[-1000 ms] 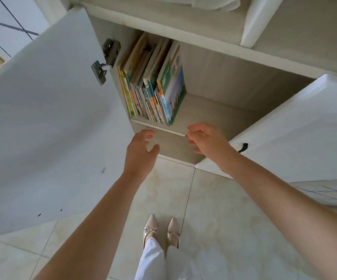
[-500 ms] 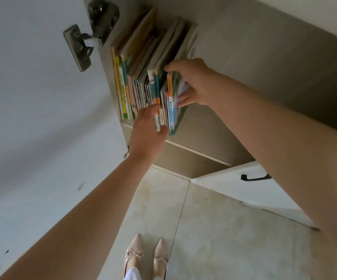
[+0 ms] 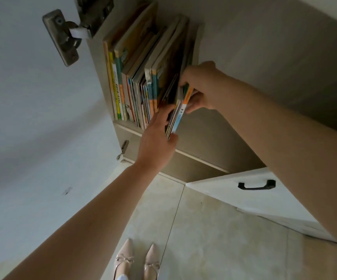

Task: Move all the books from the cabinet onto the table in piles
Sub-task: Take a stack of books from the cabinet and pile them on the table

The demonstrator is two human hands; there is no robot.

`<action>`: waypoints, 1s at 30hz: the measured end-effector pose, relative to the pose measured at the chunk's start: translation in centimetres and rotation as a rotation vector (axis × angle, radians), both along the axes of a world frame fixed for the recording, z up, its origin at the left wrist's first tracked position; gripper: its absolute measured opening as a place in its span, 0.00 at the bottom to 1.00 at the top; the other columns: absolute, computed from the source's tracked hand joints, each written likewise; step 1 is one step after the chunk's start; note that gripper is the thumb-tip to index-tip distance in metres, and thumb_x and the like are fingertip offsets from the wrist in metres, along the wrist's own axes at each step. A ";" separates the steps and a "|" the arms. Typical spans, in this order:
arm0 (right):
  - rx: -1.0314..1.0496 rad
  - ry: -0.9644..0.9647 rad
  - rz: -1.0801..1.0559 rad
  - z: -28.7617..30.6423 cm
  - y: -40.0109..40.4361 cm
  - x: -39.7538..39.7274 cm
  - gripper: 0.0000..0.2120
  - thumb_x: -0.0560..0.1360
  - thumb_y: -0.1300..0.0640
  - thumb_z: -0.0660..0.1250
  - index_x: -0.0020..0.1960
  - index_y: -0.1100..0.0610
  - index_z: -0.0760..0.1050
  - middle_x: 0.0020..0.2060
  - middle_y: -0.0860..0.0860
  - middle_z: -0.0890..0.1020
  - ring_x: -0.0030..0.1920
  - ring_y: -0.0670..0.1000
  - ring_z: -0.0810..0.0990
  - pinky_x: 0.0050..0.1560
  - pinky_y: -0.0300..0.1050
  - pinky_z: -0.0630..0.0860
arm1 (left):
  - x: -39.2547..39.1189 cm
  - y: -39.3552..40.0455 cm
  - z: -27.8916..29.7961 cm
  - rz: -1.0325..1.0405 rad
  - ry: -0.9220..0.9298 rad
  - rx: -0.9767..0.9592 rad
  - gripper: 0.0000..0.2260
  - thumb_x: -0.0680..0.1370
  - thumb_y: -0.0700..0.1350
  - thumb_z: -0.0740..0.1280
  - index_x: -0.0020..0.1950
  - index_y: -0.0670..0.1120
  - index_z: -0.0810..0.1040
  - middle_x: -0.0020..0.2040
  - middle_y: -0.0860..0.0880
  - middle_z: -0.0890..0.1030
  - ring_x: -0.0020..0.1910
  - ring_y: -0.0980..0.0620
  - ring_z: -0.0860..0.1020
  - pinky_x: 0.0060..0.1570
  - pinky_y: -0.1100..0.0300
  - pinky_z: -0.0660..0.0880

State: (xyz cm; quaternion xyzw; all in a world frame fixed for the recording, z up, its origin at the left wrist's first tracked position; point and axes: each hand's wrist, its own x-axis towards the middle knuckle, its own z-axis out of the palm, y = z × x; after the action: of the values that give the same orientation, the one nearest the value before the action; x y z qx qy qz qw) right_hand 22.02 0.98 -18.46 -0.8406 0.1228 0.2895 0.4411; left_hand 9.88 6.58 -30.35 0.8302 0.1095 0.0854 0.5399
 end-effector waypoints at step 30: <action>-0.034 -0.006 0.044 -0.7 -2.5 0.6 0.09 0.75 0.67 0.67 0.40 0.61 0.67 0.42 0.63 0.79 0.42 0.61 0.84 0.44 0.57 0.83 | 1.2 -3.1 -1.8 0.111 -0.133 0.261 0.18 0.69 0.29 0.68 0.55 0.42 0.71 0.58 0.44 0.75 0.53 0.46 0.78 0.41 0.71 0.73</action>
State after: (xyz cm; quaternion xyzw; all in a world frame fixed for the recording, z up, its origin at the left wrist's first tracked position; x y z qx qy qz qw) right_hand 22.60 -1.56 -19.17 -0.8514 0.1080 0.2944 0.4205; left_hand 11.06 3.53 -32.18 0.8784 0.1073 0.1833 0.4281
